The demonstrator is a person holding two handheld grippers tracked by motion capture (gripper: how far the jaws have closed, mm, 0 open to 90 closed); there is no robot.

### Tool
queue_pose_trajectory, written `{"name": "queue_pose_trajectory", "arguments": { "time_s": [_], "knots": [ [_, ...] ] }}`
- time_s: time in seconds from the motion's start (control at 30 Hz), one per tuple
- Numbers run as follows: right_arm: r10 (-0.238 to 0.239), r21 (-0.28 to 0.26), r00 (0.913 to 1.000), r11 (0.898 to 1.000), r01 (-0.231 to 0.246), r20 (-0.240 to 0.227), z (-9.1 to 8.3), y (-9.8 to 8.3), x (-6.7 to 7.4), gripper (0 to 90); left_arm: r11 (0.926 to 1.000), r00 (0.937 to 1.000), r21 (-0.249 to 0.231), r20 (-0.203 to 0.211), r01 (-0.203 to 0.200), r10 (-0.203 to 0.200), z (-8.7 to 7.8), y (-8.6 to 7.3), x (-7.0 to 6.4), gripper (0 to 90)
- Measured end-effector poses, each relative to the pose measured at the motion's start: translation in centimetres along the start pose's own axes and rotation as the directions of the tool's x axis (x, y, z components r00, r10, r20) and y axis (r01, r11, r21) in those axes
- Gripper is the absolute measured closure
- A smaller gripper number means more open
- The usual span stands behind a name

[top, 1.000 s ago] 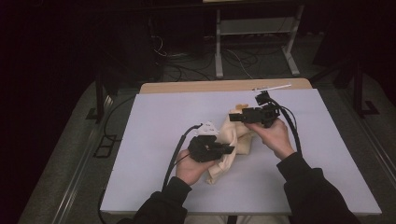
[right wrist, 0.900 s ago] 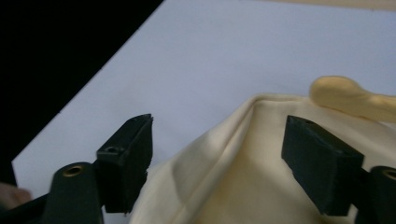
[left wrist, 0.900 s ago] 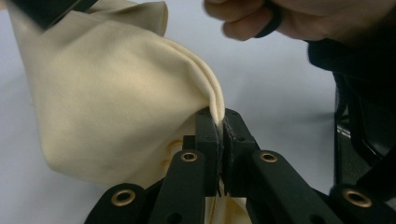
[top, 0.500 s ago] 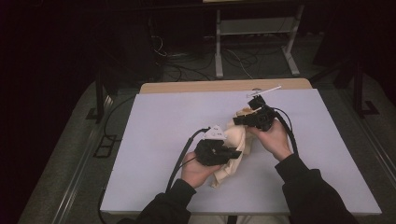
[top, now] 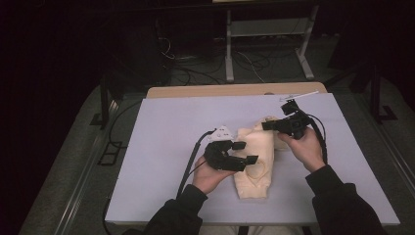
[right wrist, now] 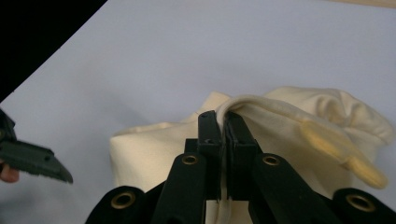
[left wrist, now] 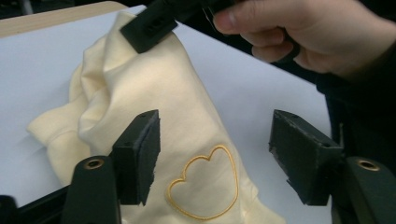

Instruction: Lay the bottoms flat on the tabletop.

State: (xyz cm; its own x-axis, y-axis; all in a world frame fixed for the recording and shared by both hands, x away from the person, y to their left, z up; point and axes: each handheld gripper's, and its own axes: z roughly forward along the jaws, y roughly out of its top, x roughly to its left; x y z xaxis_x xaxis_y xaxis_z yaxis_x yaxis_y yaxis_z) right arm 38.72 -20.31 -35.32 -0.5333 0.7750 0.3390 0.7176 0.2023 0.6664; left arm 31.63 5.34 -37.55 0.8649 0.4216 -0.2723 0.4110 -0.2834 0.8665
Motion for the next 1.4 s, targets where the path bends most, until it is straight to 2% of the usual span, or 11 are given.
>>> {"name": "queue_pose_trajectory", "arguments": {
  "time_s": [0.13,0.27,0.5,0.67,0.77,0.97,1.1,1.2,1.3,1.4],
  "knots": [
    [0.014,-0.015,0.9999,1.000,-0.014,0.002,-1.3,-0.6,-0.8,85.8,0.9990,0.9998,-0.041,-0.007,0.019,-0.019,-0.2,0.1,0.6,21.9],
    [0.023,-0.031,0.9996,0.999,-0.023,0.014,-2.8,-1.3,-1.6,85.8,0.9957,0.9988,-0.086,-0.032,0.034,-0.037,-0.7,0.3,1.1,19.1],
    [0.066,-0.052,0.9974,0.997,-0.065,0.026,-4.8,-3.2,-3.3,85.8,0.9947,0.9953,-0.082,-0.070,0.062,-0.068,-0.7,0.3,2.3,18.0],
    [0.103,-0.067,0.9941,0.993,-0.101,0.031,-5.7,-4.3,-4.7,85.8,0.9926,0.9921,-0.066,-0.066,0.102,-0.106,-0.2,0.1,3.3,18.2],
    [0.105,-0.075,0.9939,0.992,-0.102,0.034,-6.1,-4.9,-5.3,85.8,0.9876,0.9876,-0.057,-0.050,0.146,-0.149,0.1,-0.1,4.2,18.2],
    [0.114,-0.087,0.9924,0.990,-0.110,0.045,-6.5,-5.9,-6.1,85.8,0.9821,0.9807,-0.065,-0.074,0.177,-0.181,0.6,-0.4,5.6,18.8],
    [0.119,-0.089,0.9913,0.989,-0.114,0.055,-6.8,-6.5,-6.4,85.8,0.9753,0.9724,-0.064,-0.087,0.211,-0.217,1.1,-0.7,6.7,19.1],
    [0.130,-0.092,0.9897,0.988,-0.124,0.061,-6.8,-7.1,-6.8,85.7,0.9727,0.9678,-0.050,-0.100,0.227,-0.231,1.7,-1.0,7.5,19.2],
    [0.144,-0.095,0.9874,0.986,-0.138,0.065,-7.0,-7.6,-7.2,85.8,0.9724,0.9660,-0.038,-0.112,0.230,-0.233,2.5,-1.4,8.1,19.4],
    [0.151,-0.095,0.9862,0.985,-0.145,0.067,-7.1,-8.0,-7.4,85.8,0.9683,0.9607,-0.042,-0.121,0.246,-0.250,3.2,-1.8,8.7,19.7]
  ]
}}
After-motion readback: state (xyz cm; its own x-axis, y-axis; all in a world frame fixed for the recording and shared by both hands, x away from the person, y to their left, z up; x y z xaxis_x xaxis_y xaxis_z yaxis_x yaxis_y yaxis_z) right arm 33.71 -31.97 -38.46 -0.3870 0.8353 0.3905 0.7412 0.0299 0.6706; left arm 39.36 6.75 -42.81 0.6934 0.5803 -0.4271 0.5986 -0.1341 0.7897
